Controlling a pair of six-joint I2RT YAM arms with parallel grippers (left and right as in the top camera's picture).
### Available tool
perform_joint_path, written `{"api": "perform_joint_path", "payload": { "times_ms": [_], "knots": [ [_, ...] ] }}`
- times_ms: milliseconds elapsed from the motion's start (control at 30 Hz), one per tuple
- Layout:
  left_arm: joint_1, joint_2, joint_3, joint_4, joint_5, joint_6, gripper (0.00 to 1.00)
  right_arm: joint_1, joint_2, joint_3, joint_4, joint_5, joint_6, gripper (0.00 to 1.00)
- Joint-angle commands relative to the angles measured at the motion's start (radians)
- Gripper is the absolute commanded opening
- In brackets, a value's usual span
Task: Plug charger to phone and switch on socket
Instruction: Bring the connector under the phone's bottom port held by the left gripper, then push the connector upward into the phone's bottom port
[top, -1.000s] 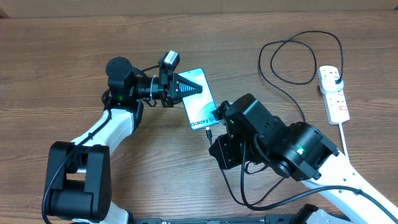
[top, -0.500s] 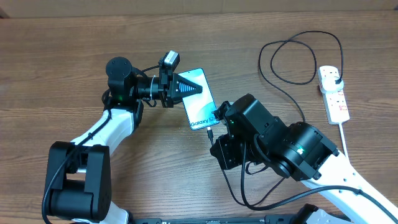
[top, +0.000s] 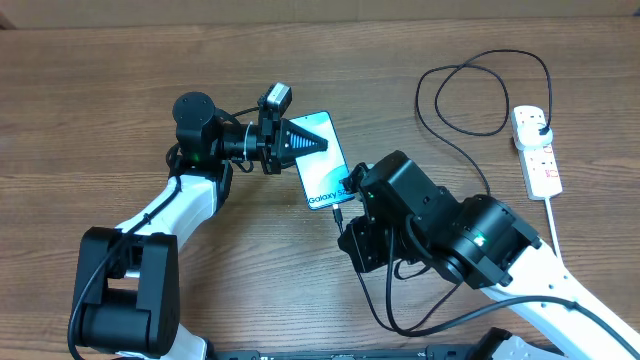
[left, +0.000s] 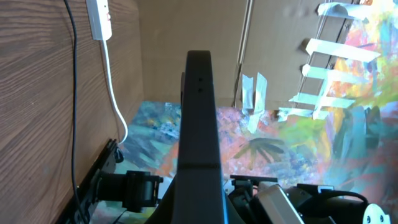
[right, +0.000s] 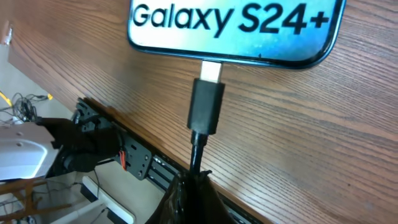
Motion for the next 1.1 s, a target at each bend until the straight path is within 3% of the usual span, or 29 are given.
{"api": "perform_joint_path", "payload": {
  "times_ms": [0,467,900,1067],
  "knots": [
    [-0.008,-0.001,0.024,0.005,0.005,-0.022,0.04,0.006,0.031,-0.004,0.003,0.030,-0.033,0.04],
    [-0.008,-0.001,0.024,0.005,0.066,0.145,0.04,0.006,0.052,-0.003,-0.003,0.081,-0.063,0.04],
    [-0.008,-0.001,0.024,0.004,0.032,0.135,0.04,0.006,0.053,-0.003,0.007,0.024,-0.100,0.04],
    [-0.008,-0.001,0.024,0.001,0.014,0.078,0.04,0.006,0.053,-0.003,0.005,-0.003,-0.100,0.04]
  ]
}}
